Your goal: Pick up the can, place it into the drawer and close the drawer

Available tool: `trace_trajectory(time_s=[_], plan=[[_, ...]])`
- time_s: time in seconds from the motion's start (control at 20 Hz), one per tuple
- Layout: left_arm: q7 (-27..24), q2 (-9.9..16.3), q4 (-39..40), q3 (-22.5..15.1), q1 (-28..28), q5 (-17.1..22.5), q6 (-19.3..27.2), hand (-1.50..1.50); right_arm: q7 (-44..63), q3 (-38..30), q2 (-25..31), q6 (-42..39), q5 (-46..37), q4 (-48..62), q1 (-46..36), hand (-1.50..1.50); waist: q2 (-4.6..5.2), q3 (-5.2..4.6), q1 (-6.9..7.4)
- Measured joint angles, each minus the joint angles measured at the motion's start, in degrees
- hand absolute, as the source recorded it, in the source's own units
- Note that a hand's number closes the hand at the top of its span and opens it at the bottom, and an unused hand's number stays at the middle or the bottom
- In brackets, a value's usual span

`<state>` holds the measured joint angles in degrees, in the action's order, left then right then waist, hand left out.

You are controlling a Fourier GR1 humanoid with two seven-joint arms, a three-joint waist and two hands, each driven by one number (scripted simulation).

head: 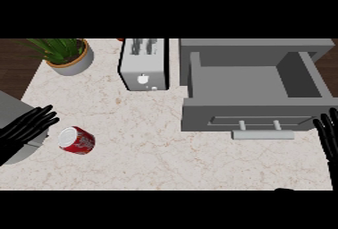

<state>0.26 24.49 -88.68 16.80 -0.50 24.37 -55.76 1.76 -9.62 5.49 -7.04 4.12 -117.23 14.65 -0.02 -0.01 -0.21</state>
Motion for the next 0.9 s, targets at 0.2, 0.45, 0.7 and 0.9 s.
trace_trajectory(time_s=[0.2,0.45,0.7,0.9], plan=[[-4.16,-2.73,4.01,0.21,-2.18,-7.44,0.37,-1.5,-0.83,0.03,-0.61,-0.66,-0.61,0.71,0.07,-1.5,0.01,-0.01,-0.04],[-8.37,-3.05,7.52,0.95,-2.41,-13.27,1.01,-1.5,1.34,-0.39,-0.94,-0.65,-0.62,-0.91,-0.62,-1.5,0.02,0.0,0.02],[-15.22,-1.66,16.31,1.27,-5.99,-20.3,3.15,-1.5,1.67,-0.69,-0.93,-1.55,-0.49,-1.12,-0.83,-1.5,0.06,-0.03,-0.17],[-20.9,0.14,22.65,0.16,-7.57,-25.2,5.77,-1.5,0.7,-1.38,-1.06,-1.82,-0.45,0.42,-1.58,-1.5,0.1,-0.04,-0.22]])
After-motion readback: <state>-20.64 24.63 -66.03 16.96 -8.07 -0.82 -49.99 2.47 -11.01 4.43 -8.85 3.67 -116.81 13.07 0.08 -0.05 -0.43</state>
